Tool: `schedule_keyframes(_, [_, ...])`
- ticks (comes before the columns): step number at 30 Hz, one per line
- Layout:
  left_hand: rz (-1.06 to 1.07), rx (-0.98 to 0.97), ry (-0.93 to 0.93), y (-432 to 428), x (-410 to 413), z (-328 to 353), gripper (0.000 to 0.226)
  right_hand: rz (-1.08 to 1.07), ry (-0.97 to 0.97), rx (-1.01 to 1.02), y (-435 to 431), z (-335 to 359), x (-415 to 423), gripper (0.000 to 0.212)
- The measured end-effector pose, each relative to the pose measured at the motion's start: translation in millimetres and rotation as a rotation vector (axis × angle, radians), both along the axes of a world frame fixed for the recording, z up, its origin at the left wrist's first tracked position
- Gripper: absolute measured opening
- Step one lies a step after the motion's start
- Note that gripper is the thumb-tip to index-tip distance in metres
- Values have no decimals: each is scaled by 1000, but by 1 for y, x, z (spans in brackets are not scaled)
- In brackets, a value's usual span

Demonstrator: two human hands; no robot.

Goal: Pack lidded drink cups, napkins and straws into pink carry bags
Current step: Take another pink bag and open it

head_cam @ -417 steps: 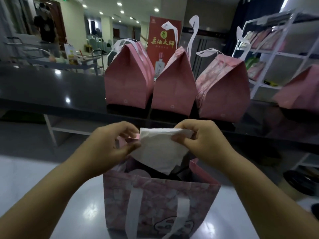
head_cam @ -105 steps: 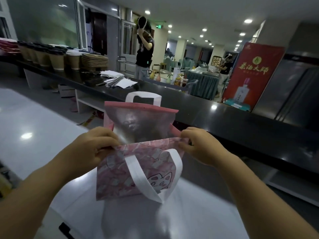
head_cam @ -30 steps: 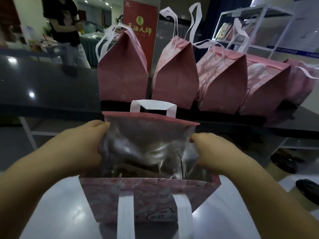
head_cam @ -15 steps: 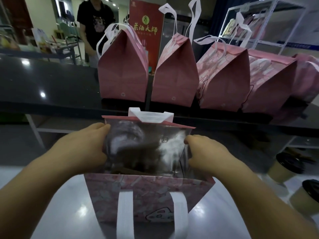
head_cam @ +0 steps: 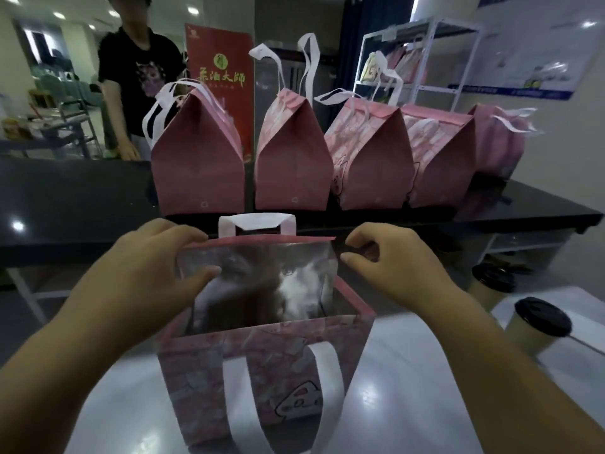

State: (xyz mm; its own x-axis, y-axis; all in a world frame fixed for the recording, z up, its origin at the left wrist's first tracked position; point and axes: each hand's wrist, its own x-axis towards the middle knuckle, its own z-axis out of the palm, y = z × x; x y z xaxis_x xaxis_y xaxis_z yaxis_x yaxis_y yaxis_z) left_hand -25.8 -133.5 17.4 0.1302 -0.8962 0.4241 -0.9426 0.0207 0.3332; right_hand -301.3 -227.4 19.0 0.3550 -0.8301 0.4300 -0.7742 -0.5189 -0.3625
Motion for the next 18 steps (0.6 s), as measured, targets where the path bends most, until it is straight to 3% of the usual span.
schedule_keyframes(4, [-212,-72,-8,6,-56,31,38,6,-61,-43,17,7,-36,16])
schedule_keyframes(9, [-377,-54,7,-10,-139,37,38,-45,0,29,21,-3,-104,19])
schedule_keyframes(13, [-444,-8,-77,-36,-209,16,45,-122,28,105,9,-24,-173,20])
schedule_keyframes(18, [-464,100,-77,-76,-296,-32,38,-246,165,242,-26,-57,-265,17])
